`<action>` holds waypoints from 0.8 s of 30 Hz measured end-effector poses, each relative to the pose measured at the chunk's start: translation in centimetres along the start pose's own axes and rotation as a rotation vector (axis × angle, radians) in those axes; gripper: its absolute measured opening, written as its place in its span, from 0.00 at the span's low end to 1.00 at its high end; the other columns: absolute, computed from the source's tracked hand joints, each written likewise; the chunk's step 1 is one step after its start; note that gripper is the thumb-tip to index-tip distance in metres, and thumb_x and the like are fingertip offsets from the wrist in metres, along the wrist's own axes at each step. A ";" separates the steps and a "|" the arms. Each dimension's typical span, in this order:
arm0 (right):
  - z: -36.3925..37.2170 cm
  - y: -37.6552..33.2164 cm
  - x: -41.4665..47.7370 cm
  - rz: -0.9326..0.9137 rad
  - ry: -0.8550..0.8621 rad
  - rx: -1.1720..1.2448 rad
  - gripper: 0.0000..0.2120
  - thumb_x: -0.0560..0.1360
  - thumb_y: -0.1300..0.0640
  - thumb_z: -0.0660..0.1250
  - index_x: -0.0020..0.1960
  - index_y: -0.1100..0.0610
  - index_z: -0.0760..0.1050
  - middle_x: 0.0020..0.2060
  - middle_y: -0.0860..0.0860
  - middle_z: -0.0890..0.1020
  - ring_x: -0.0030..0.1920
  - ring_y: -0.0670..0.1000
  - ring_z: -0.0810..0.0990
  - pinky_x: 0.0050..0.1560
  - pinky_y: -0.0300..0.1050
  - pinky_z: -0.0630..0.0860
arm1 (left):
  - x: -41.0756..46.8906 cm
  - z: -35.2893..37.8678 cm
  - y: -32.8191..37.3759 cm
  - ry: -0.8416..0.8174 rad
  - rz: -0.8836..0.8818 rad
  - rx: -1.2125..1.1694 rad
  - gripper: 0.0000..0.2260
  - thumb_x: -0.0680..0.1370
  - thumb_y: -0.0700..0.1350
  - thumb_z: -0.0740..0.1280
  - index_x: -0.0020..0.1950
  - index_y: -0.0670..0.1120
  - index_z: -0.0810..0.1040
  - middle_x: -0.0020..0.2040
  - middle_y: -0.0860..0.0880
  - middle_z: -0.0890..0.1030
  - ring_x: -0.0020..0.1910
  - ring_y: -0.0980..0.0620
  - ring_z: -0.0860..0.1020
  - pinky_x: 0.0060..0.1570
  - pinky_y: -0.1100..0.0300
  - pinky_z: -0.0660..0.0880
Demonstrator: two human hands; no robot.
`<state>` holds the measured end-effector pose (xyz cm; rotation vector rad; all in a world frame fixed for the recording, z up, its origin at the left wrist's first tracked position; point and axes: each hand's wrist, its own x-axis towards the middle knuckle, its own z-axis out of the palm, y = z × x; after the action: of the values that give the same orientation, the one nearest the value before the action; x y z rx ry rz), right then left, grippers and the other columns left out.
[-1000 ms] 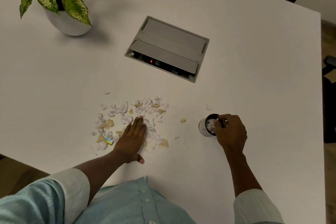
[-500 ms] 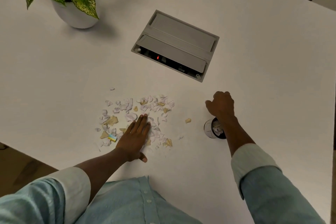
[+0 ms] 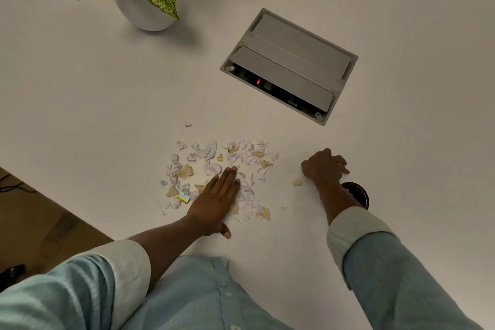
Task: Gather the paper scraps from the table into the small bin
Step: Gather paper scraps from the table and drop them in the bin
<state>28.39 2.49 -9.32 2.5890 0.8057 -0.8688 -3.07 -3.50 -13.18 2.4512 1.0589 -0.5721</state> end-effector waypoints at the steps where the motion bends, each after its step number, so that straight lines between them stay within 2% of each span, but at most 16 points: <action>1: 0.4 -0.2 -0.5 0.014 0.006 0.054 0.31 0.78 0.53 0.65 0.75 0.66 0.59 0.76 0.76 0.52 0.76 0.79 0.53 0.74 0.66 0.65 | 0.0 -0.1 0.0 -0.002 0.002 0.004 0.70 0.62 0.74 0.77 0.85 0.42 0.38 0.83 0.39 0.29 0.83 0.37 0.30 0.84 0.42 0.41; 3: 1.5 -0.6 -1.5 -0.004 0.030 0.088 0.31 0.78 0.54 0.65 0.75 0.67 0.59 0.76 0.75 0.53 0.76 0.78 0.55 0.74 0.65 0.67 | -0.1 0.0 0.0 -0.002 0.005 0.008 0.70 0.62 0.75 0.76 0.85 0.42 0.38 0.83 0.39 0.29 0.83 0.37 0.30 0.84 0.42 0.42; 6: 3.7 -0.6 -3.5 -0.138 0.111 0.012 0.32 0.79 0.53 0.65 0.74 0.69 0.59 0.75 0.74 0.57 0.75 0.77 0.59 0.72 0.62 0.70 | -0.1 0.0 0.0 -0.003 0.004 0.007 0.69 0.63 0.73 0.77 0.85 0.42 0.38 0.83 0.39 0.29 0.83 0.37 0.30 0.84 0.41 0.43; 10: 6.4 0.6 -6.4 -0.333 0.193 -0.063 0.27 0.80 0.51 0.65 0.73 0.64 0.63 0.74 0.68 0.62 0.75 0.71 0.62 0.70 0.60 0.72 | -0.1 -0.2 0.1 -0.004 -0.002 -0.005 0.70 0.62 0.72 0.78 0.85 0.42 0.39 0.83 0.39 0.29 0.83 0.37 0.30 0.84 0.42 0.43; 14: 8.7 2.6 -8.3 -0.542 0.231 -0.113 0.26 0.82 0.51 0.61 0.76 0.60 0.62 0.76 0.65 0.63 0.76 0.66 0.62 0.70 0.58 0.70 | -0.2 -0.4 0.2 0.001 -0.002 0.000 0.70 0.61 0.73 0.78 0.85 0.42 0.39 0.83 0.38 0.29 0.83 0.36 0.30 0.84 0.42 0.43; 21: 11.8 5.4 -11.5 -0.664 0.183 -0.208 0.31 0.81 0.38 0.59 0.78 0.54 0.62 0.78 0.62 0.61 0.78 0.63 0.60 0.73 0.59 0.69 | -0.3 -0.5 0.5 0.001 -0.008 -0.001 0.70 0.63 0.69 0.80 0.84 0.42 0.36 0.82 0.39 0.27 0.82 0.36 0.29 0.85 0.41 0.44; 24: 12.4 5.9 -12.6 -0.688 0.186 -0.226 0.27 0.82 0.48 0.65 0.77 0.55 0.65 0.76 0.62 0.65 0.75 0.63 0.66 0.69 0.55 0.74 | -0.4 -0.5 0.7 -0.004 -0.014 0.002 0.69 0.64 0.68 0.80 0.84 0.42 0.36 0.82 0.39 0.27 0.81 0.36 0.28 0.84 0.41 0.44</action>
<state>17.79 -12.81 -10.50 2.2188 1.7926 -0.6393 -2.70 -3.87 -12.41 2.4449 1.0750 -0.5822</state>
